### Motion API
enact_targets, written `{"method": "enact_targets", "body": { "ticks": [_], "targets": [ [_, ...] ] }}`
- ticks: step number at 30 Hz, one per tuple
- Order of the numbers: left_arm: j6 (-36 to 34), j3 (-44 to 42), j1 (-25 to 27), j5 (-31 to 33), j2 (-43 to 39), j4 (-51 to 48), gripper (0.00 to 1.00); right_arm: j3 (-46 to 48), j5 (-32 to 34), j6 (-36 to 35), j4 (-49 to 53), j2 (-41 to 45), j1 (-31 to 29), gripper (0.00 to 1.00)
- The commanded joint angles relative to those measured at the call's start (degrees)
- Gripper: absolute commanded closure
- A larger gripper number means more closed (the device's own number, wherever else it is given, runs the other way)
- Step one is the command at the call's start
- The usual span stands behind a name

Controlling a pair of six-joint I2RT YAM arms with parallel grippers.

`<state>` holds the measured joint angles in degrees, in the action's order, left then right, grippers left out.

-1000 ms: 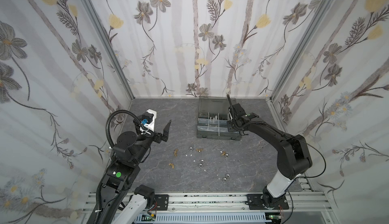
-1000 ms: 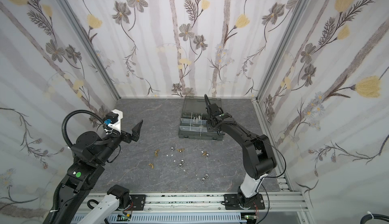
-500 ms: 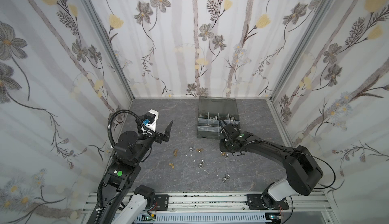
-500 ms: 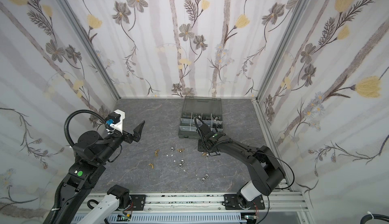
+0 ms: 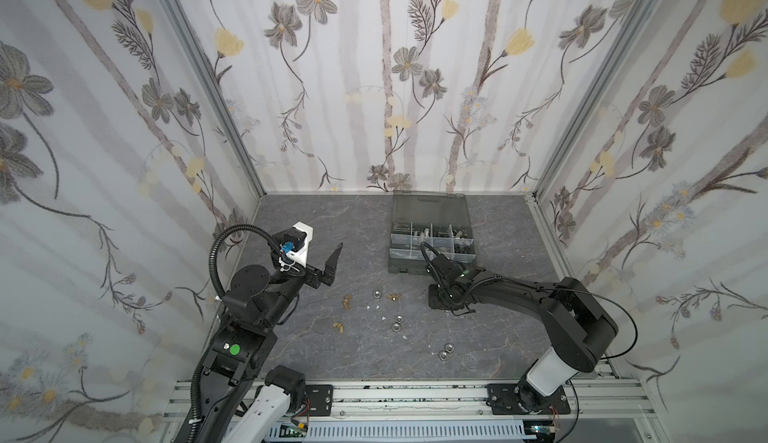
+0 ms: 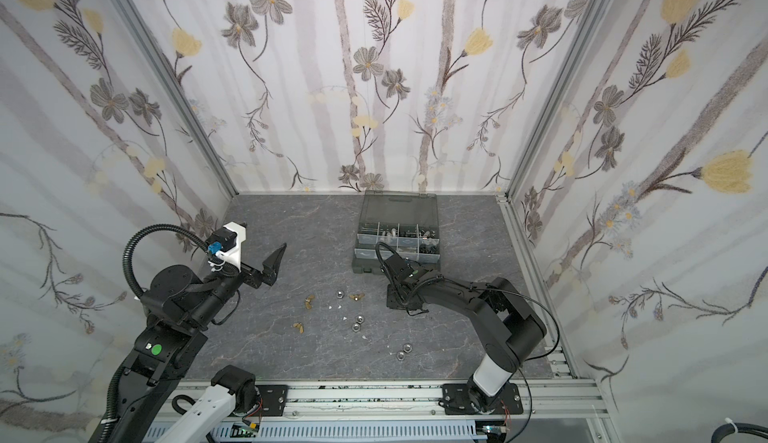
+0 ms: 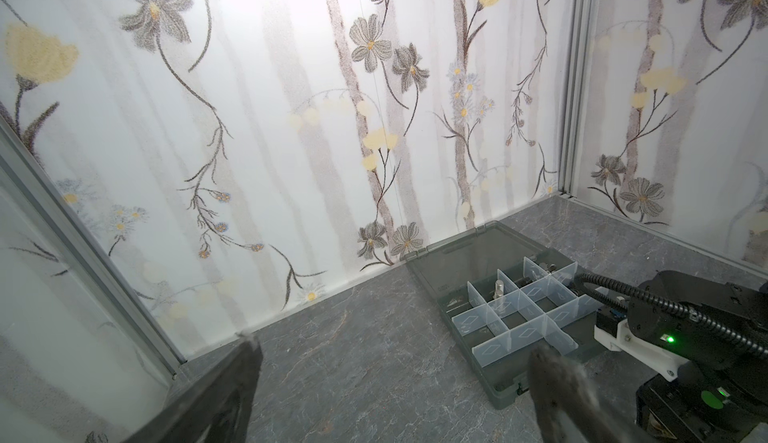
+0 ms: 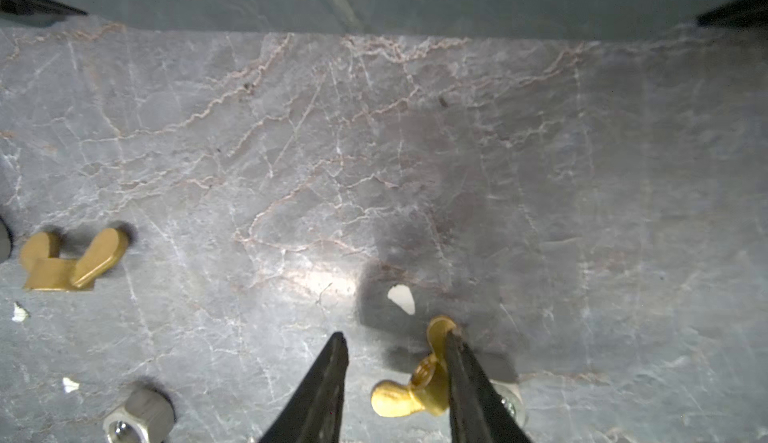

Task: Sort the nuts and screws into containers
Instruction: 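Move the right gripper to a brass wing nut and grasp it, then carry the brass wing nut with the right gripper over the organizer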

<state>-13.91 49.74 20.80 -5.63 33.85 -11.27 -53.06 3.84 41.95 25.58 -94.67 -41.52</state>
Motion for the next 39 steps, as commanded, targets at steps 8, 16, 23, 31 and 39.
{"method": "enact_targets", "body": {
  "ticks": [8, 16, 23, 31, 39],
  "targets": [
    [-0.6, -0.8, 0.1, -0.1, -0.4, 2.0, 0.00, -0.7, 2.5, 0.3, 4.3, -0.1, -1.3, 0.56],
    [-0.7, -1.0, 0.1, -0.2, -0.1, 2.6, 0.00, -0.8, 0.9, 1.0, 3.8, -1.5, -2.1, 0.62],
    [-1.1, -0.9, 0.0, 0.2, -0.1, 2.2, 0.00, -0.3, 0.3, 0.9, 3.1, -3.3, -2.3, 0.73],
    [-1.3, -0.7, 0.1, 0.1, 0.2, 2.3, 0.00, -1.9, 1.8, -0.7, 4.1, -4.0, -2.3, 0.85],
    [-1.8, 0.2, 0.0, 0.6, 0.9, 1.7, 0.00, -12.3, 6.8, -6.8, 11.5, -2.7, 0.3, 0.87]
  ]
}}
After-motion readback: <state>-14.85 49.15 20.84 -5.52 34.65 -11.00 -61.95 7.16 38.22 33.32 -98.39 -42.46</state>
